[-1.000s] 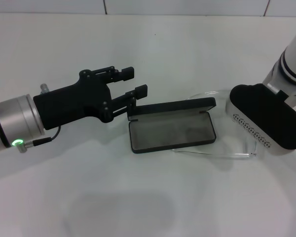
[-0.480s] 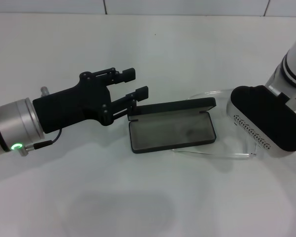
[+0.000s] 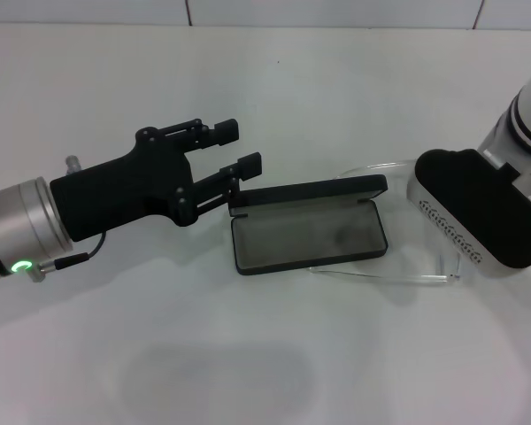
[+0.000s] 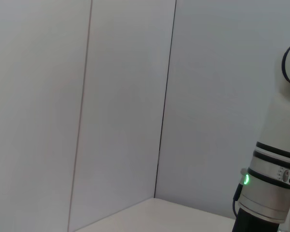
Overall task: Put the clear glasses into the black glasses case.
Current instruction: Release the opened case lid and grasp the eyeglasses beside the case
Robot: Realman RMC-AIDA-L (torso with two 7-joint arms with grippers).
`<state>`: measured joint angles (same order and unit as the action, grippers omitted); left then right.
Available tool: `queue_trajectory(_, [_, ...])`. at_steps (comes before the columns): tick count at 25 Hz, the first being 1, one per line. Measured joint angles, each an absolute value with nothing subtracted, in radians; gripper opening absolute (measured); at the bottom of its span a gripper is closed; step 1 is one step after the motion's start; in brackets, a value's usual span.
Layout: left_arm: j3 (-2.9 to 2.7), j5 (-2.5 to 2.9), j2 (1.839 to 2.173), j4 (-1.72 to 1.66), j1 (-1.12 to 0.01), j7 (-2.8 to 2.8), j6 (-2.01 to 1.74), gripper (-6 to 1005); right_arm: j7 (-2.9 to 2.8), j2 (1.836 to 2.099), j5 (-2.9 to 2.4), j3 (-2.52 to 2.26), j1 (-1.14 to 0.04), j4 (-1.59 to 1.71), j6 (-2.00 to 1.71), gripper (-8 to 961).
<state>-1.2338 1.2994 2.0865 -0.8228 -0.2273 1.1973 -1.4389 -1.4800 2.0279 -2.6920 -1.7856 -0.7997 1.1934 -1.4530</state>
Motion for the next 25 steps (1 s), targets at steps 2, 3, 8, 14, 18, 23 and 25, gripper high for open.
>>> queue_trajectory(2, [-1.224, 1.300, 2.086, -0.815, -0.232, 1.192, -1.443, 514, -1.491, 2.028, -2.695, -1.785, -0.799, 1.194, -1.443, 638])
queue_trajectory(3, [-1.221, 1.300, 2.086, -0.811, -0.234, 1.190, -1.445, 514, -1.495, 2.028, -2.698, -1.785, -0.799, 1.194, -1.440, 630])
queue_trajectory(8, [-1.218, 1.300, 2.085, -0.808, -0.236, 1.175, -1.447, 514, -1.496, 2.028, -2.701, -1.782, -0.799, 1.196, -1.428, 573])
queue_trajectory(14, [-1.218, 1.304, 2.085, -0.807, -0.236, 1.169, -1.447, 514, -1.489, 2.028, -2.692, -1.781, -0.799, 1.197, -1.391, 413])
queue_trajectory(18, [-1.216, 1.305, 2.084, -0.800, -0.236, 1.158, -1.447, 514, -1.489, 2.028, -2.682, -1.786, -0.799, 1.197, -1.381, 300])
queue_trajectory(23, [-1.216, 1.306, 2.083, -0.798, -0.236, 1.149, -1.447, 514, -1.489, 2.028, -2.670, -1.789, -0.800, 1.197, -1.380, 167])
queue_trajectory(25, [-1.216, 1.305, 2.083, -0.798, -0.236, 1.149, -1.447, 514, -1.490, 2.028, -2.664, -1.789, -0.798, 1.201, -1.382, 143])
